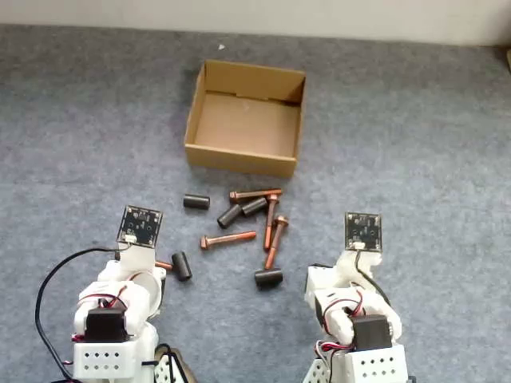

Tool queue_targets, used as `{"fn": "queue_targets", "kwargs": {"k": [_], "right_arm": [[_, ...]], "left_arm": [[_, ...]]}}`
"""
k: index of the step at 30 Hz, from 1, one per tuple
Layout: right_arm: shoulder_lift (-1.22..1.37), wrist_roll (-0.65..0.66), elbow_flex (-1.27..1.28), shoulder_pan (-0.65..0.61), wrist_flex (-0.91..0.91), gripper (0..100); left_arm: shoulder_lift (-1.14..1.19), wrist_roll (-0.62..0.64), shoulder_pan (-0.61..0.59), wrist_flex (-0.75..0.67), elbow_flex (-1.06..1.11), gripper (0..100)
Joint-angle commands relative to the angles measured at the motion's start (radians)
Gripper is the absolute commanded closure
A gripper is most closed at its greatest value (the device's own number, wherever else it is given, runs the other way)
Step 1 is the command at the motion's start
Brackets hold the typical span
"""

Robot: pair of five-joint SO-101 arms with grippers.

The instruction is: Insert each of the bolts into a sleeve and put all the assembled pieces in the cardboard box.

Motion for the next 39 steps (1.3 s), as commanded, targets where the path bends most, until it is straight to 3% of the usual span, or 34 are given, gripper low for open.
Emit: {"fn": "queue_targets", "kwargs": {"k": [1,10,16,18,23,27,31,35,39], "right_arm": [[-0.004,-0.009,0.143,0.008,0.004,99.4],[-0.004,-0.009,0.136,0.013,0.013,99.4],[-0.004,0.008,-0.061,0.064,-0.001,99.2],[-0.004,0.072,-0.116,0.068,-0.010,99.2],[-0.001,0.381,-0.189,0.091,-0.053,98.7],[0.018,0.414,-0.306,0.122,-0.039,86.2],[0.179,0.494,-0.492,0.119,0.045,86.4],[0.501,0.552,-0.710,0.107,0.145,87.2],[0.791,0.687,-0.869,-0.028,0.263,87.1]], "left_arm": [[-0.007,-0.003,-0.008,0.002,0.019,99],[-0.008,-0.003,-0.008,0.002,0.019,99],[-0.008,-0.003,-0.008,0.003,0.019,99],[-0.008,-0.003,-0.008,0.006,0.019,99],[-0.008,-0.003,-0.008,0.006,0.019,99],[-0.008,-0.003,-0.008,0.006,0.019,99],[-0.008,-0.005,-0.008,0.006,0.019,99],[-0.008,-0.005,-0.008,0.006,0.019,99],[-0.008,-0.005,-0.008,0.006,0.019,99]]}}
